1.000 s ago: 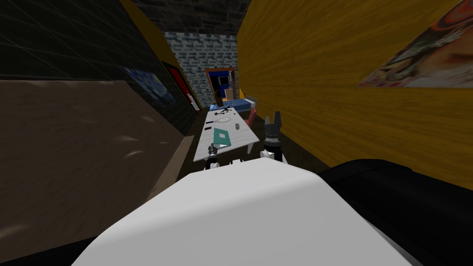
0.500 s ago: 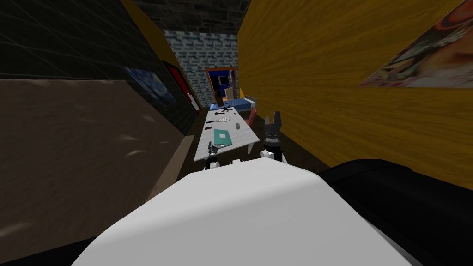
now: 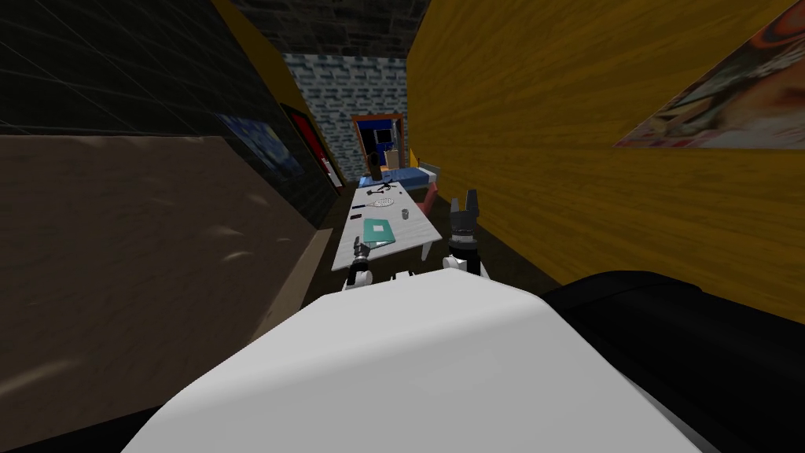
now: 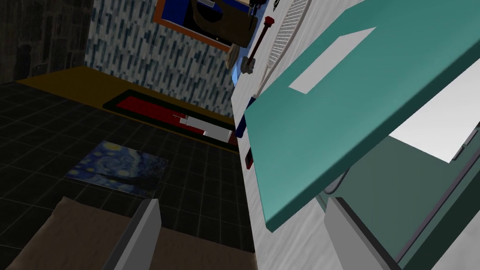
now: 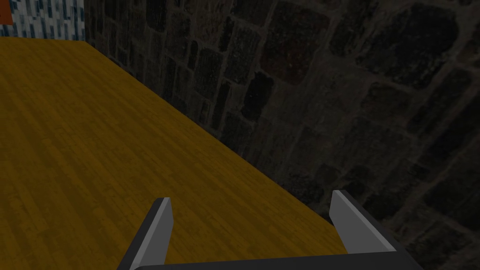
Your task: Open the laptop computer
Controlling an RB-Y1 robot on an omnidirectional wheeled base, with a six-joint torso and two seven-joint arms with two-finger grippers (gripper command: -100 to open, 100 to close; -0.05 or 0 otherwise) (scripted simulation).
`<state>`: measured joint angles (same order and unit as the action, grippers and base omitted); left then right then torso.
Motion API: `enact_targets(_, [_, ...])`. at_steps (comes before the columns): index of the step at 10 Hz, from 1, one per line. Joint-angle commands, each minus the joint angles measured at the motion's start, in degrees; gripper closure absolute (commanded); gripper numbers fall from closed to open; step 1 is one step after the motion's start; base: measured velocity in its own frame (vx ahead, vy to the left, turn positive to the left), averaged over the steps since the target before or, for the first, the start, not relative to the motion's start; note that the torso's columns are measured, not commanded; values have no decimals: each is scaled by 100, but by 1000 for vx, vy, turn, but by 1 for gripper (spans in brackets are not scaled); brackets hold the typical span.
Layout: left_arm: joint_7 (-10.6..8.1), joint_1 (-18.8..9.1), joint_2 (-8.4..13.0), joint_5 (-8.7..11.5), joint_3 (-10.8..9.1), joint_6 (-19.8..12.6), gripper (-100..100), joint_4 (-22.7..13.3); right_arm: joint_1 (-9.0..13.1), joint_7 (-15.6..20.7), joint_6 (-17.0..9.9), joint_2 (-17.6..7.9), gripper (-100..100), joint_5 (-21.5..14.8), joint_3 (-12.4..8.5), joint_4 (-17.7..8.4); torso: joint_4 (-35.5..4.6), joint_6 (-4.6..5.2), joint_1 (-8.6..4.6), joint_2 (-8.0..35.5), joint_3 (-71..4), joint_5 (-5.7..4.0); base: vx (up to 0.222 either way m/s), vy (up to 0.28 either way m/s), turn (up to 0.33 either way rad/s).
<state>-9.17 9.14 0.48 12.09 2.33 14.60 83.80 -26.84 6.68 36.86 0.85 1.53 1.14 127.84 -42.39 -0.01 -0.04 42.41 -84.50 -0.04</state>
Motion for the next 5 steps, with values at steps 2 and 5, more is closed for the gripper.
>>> enact_targets(2, [14,-79,21,23,-43,-289,-100,215,0,0,0,0,0,0,0,0,-2,0,-1,-2,-1,-1,-22,-8,20])
enact_targets(5, [16,-71,24,24,-45,-334,0,217,0,0,0,0,0,0,0,0,6,1,3,-9,-5,2,0,0,0])
